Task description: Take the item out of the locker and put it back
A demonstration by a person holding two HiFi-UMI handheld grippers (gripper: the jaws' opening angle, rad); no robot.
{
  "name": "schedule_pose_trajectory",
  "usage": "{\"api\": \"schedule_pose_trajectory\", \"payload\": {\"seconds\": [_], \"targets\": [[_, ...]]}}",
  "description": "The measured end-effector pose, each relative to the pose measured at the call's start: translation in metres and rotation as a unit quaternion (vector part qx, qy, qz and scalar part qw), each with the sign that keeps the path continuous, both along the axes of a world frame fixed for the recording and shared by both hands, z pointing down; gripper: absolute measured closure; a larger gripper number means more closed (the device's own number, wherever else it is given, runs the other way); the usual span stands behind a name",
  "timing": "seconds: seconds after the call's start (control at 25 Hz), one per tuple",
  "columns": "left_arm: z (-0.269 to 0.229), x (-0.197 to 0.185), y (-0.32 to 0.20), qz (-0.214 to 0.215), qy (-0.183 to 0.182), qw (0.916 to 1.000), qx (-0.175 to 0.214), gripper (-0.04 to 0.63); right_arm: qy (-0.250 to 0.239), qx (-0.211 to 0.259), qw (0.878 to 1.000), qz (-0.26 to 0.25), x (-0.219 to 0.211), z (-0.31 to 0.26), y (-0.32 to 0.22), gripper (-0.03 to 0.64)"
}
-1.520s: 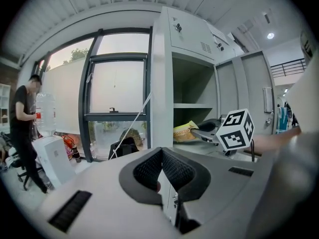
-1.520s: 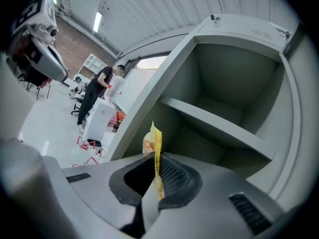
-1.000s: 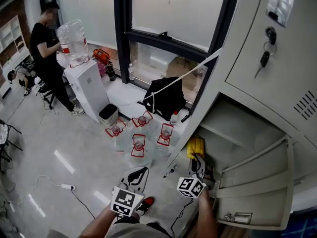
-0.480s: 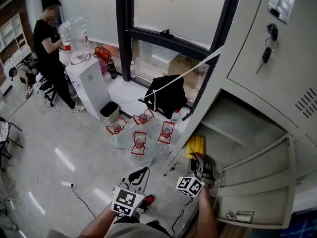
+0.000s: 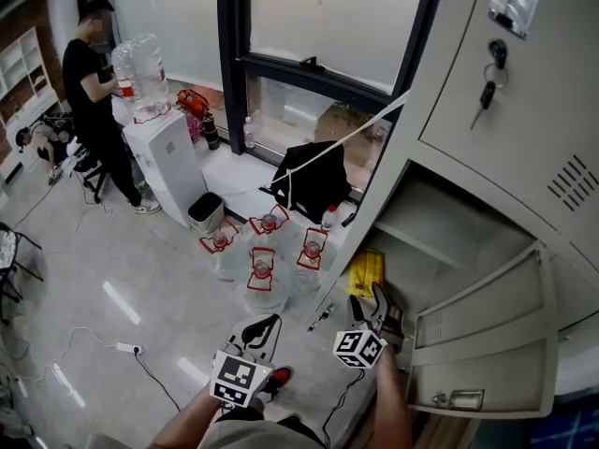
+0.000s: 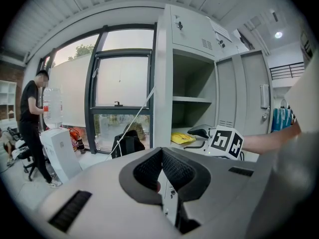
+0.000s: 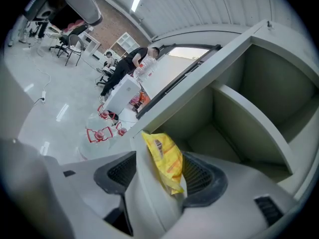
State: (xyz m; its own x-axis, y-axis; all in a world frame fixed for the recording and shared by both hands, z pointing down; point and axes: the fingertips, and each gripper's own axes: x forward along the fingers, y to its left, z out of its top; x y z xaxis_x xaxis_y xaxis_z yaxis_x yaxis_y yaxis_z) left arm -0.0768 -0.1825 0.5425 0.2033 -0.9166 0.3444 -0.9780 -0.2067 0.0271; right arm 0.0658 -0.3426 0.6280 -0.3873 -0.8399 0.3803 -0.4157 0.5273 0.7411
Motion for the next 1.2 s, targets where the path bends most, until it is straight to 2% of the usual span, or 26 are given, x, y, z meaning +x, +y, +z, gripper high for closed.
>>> {"api": "schedule_pose_trajectory", "payload": {"seconds": [0.2, 0.36, 0.44, 0.6, 0.8, 0.92, 1.2], "targets": [[-0.006, 0.004, 0.006, 0.002, 0.000, 1.0000, 0.009, 0.574, -0.020, 0.011, 1.000, 0.015, 0.009, -0.018, 0.007, 0.333], [-0.017, 0.009, 0.010, 0.004, 0.000, 0.9997, 0.024, 0.572, -0.108, -0.007, 0.994, 0.034, 0.018, -0.053, 0.023, 0.356], [-0.024, 0.012, 0.014, 0.007, 0.000, 0.9994, 0.033, 0.572, -0.165, -0.017, 0.985, 0.043, 0.023, -0.076, 0.037, 0.360], [-0.039, 0.024, 0.024, 0.017, -0.002, 0.9985, 0.051, 0.574, -0.273, -0.021, 0.961, 0.051, 0.035, -0.119, 0.070, 0.373], [-0.057, 0.047, 0.043, 0.039, -0.001, 0.9964, 0.075, 0.574, -0.359, -0.021, 0.931, 0.059, 0.059, -0.155, 0.121, 0.399], [-0.065, 0.061, 0.056, 0.052, 0.000, 0.9949, 0.086, 0.574, -0.388, -0.017, 0.920, 0.059, 0.073, -0.165, 0.157, 0.429], [-0.074, 0.091, 0.095, 0.076, -0.001, 0.9918, 0.103, 0.574, -0.420, -0.023, 0.903, 0.082, 0.106, -0.158, 0.230, 0.481]]}}
